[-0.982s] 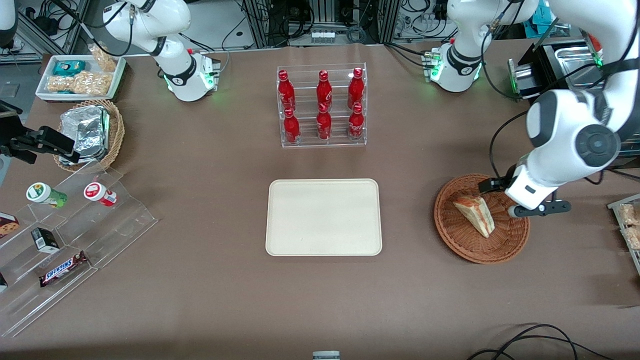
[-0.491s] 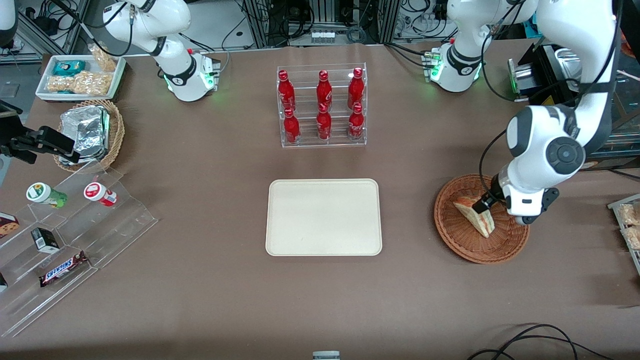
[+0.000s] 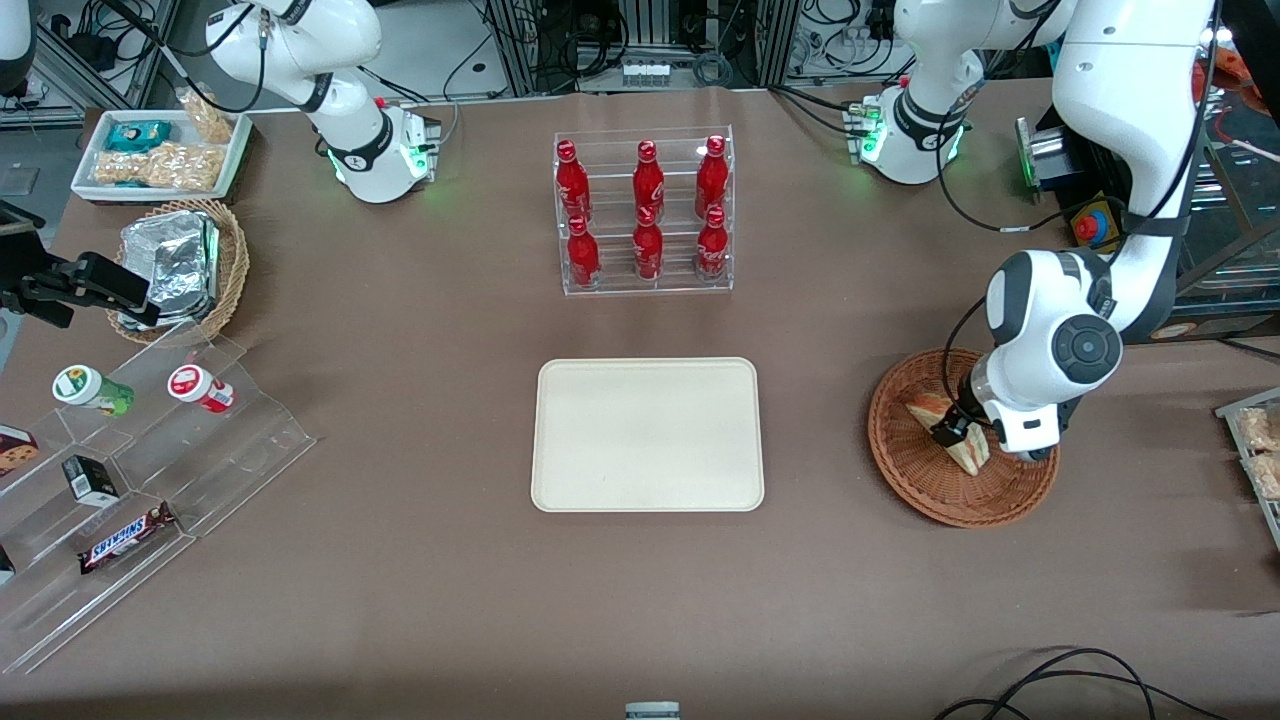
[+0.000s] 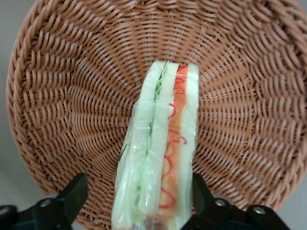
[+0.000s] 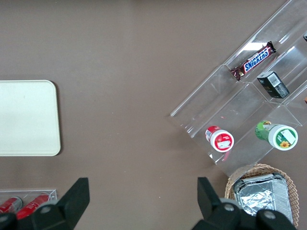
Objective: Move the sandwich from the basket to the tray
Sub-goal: 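Close the left gripper on the sandwich and lift it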
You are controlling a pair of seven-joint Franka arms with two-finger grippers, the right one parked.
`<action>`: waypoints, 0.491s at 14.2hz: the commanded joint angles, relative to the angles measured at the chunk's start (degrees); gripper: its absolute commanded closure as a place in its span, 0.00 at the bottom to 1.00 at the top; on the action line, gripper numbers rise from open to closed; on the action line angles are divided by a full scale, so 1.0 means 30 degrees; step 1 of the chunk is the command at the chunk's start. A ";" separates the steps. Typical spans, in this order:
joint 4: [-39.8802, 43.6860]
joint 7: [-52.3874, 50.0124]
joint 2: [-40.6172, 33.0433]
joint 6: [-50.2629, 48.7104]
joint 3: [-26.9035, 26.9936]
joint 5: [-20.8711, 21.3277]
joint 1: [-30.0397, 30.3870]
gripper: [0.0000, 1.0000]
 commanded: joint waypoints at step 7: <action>0.3852 -0.0483 -0.0859 -0.6062 -0.0775 0.0090 -0.0105 0.90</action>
